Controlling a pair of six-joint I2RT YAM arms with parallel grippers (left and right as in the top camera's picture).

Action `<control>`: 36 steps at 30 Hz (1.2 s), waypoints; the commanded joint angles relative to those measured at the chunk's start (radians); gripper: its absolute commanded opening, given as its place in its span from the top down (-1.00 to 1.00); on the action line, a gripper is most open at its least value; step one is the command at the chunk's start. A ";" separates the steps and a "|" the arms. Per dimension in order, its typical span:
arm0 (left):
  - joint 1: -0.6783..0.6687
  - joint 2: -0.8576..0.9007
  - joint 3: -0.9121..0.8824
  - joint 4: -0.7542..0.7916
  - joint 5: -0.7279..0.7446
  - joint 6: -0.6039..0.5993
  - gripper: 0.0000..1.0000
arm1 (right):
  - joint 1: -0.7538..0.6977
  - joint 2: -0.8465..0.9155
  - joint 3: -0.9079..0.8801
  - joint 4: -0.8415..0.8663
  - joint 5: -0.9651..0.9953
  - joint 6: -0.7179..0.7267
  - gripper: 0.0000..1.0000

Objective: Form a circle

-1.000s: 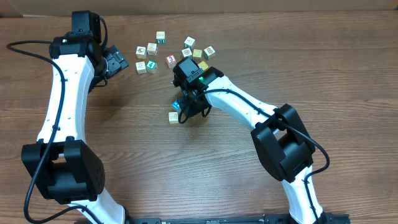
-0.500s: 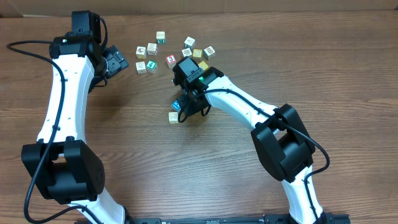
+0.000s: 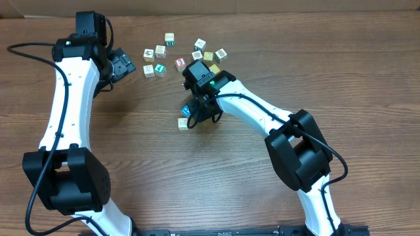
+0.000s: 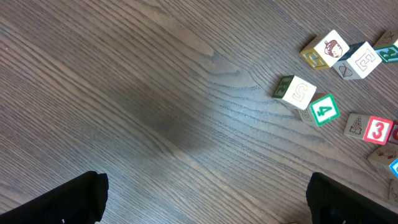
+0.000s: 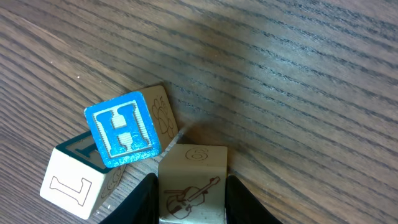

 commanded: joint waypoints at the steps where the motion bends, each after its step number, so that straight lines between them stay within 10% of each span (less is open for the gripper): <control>1: 0.002 -0.019 0.014 0.000 0.001 0.001 -0.99 | 0.000 -0.023 -0.010 0.001 0.010 0.011 0.37; 25: 0.002 -0.019 0.014 0.000 0.001 0.001 -0.99 | -0.001 -0.059 0.110 -0.037 0.022 0.003 0.25; 32: 0.002 -0.019 0.014 0.000 0.000 0.001 -0.99 | -0.001 -0.060 0.175 0.023 0.037 0.004 0.93; 36: 0.002 -0.019 0.014 0.000 0.000 0.001 -0.99 | 0.001 -0.058 0.173 0.107 0.037 0.004 0.93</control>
